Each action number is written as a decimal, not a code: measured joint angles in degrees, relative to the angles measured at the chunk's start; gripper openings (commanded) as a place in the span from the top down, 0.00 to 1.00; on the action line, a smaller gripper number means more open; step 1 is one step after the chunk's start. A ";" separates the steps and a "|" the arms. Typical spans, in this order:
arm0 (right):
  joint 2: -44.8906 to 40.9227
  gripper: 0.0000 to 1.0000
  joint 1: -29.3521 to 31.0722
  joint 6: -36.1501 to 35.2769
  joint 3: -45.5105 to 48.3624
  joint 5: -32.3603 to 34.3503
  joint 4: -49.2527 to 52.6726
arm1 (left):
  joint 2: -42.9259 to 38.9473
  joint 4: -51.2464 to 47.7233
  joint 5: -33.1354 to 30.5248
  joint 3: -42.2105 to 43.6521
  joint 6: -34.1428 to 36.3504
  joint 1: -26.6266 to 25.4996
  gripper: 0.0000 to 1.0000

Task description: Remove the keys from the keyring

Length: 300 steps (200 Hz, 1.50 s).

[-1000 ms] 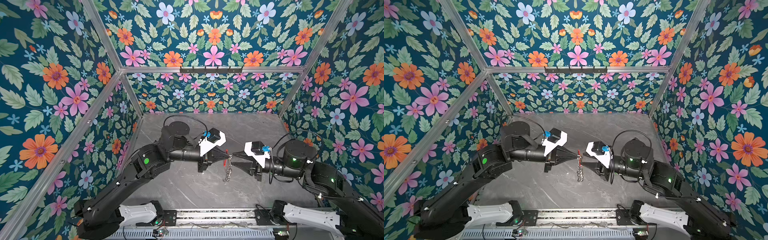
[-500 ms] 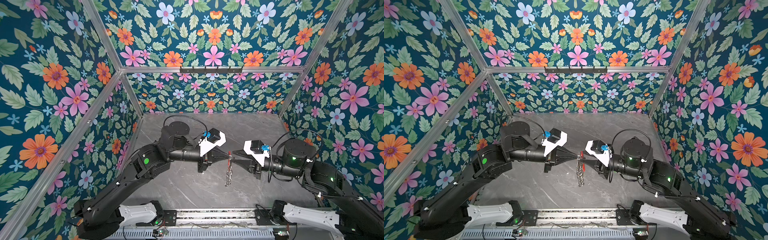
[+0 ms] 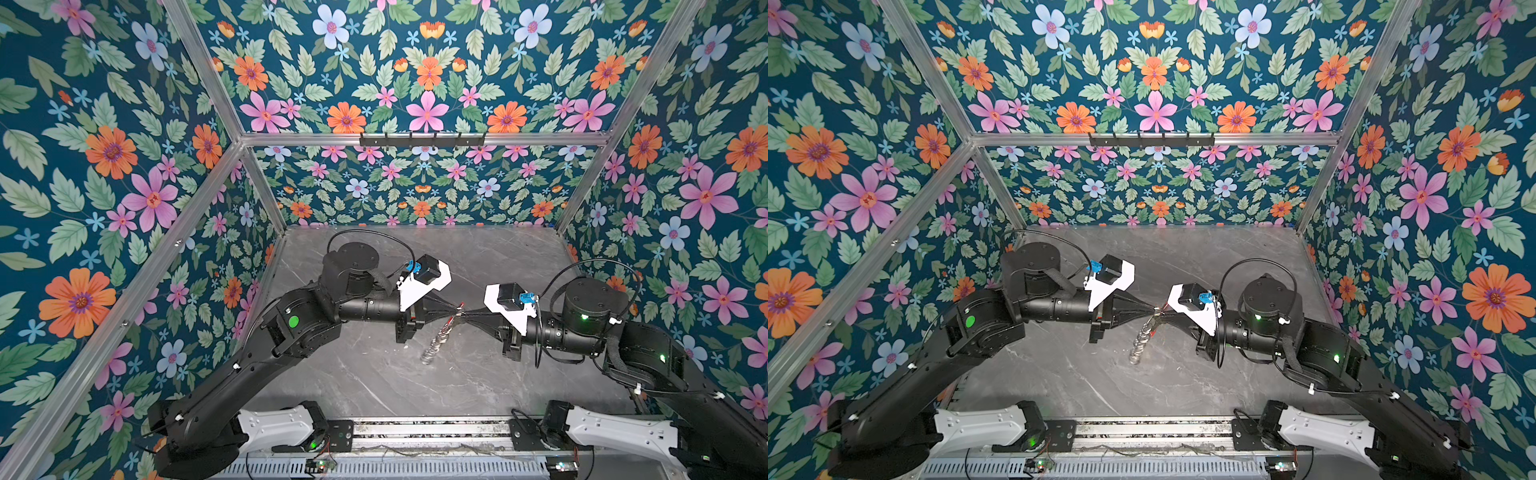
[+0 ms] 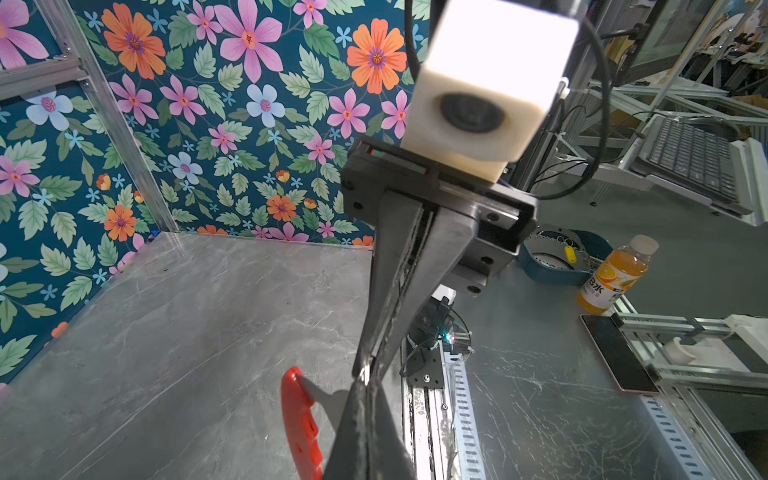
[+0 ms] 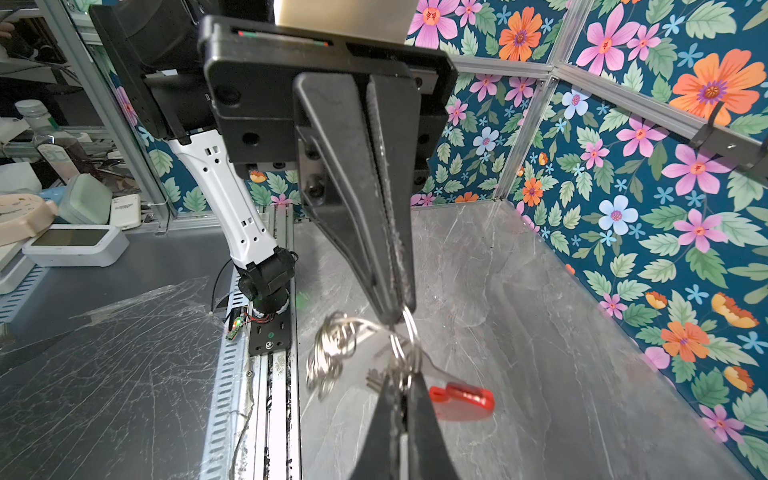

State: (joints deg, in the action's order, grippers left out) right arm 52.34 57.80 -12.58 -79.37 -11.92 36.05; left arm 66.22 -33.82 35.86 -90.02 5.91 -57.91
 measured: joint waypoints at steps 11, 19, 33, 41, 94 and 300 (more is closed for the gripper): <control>0.07 1.00 0.17 0.00 -0.09 0.13 0.13 | -0.07 0.17 0.02 0.15 -0.37 0.00 1.00; 0.07 1.00 0.26 0.00 -0.13 0.20 0.17 | -0.07 0.42 0.02 0.22 -0.85 0.00 1.00; 0.42 1.00 0.66 -0.04 -0.35 0.57 0.37 | -0.07 0.76 0.02 0.28 -1.01 0.04 1.00; 0.57 0.99 0.96 -0.20 -0.50 1.03 0.48 | -0.07 0.83 0.02 0.28 -1.05 0.04 1.00; 0.61 0.64 1.66 -0.35 -0.72 1.68 2.49 | 0.20 0.81 0.48 -0.13 -1.16 0.04 1.00; 3.32 0.71 -16.28 27.32 -3.34 -30.10 -4.11 | -3.06 5.11 0.20 5.46 0.07 0.11 1.00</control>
State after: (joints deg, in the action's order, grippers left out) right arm 55.66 41.52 14.74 -82.72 -42.02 31.94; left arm 63.16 -28.71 36.05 -84.55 5.98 -57.80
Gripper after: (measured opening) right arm 0.292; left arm 0.051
